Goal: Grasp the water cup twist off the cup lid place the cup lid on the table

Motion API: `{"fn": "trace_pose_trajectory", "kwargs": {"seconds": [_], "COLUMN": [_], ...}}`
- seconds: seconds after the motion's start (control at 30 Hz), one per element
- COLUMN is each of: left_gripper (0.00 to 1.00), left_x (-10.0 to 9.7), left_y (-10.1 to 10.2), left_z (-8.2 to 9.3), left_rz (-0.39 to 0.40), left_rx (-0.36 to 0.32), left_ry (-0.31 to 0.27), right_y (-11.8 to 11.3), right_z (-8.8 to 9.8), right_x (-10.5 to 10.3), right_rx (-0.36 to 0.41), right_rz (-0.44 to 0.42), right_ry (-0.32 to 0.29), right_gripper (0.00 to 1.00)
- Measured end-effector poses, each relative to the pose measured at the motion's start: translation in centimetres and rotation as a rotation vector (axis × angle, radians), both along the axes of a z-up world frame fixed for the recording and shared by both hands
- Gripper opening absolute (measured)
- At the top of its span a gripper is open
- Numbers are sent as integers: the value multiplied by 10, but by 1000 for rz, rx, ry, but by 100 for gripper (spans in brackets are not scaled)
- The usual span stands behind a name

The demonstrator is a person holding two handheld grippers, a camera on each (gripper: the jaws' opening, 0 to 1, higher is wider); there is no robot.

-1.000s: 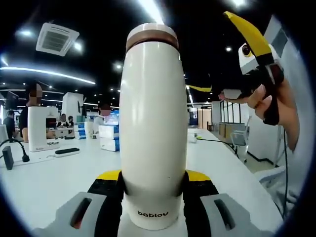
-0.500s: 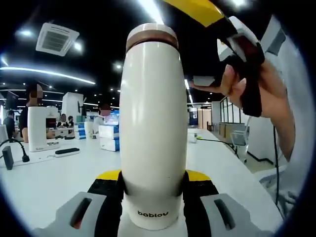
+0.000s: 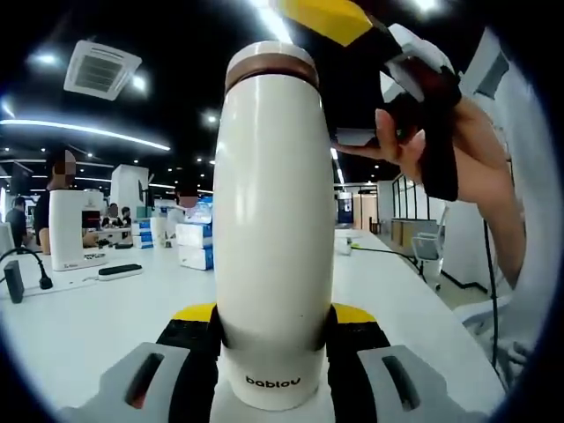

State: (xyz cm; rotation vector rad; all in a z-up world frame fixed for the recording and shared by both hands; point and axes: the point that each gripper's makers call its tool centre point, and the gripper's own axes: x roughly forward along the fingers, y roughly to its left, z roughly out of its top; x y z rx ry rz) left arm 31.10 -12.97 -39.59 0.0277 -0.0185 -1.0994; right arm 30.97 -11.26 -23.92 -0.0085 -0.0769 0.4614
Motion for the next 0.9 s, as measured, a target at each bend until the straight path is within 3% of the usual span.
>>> {"fn": "trace_pose_trajectory", "kwargs": {"seconds": [0.4,0.77,0.9], "left_gripper": [48,48,48], "left_x": [-1,0,1], "left_y": [0,1,2], "left_z": [0,1,1], "left_rz": [0,0,0], "left_rx": [1,2,2], "left_ry": [-1,-2,-2], "right_y": [4,7,6], "right_z": [2,-1,-2], "right_x": [4,6,8], "right_rx": [-25,-35,-47], "right_rz": [12,25,30], "right_ry": [-4,15,18], "right_gripper": [65,49,47]}}
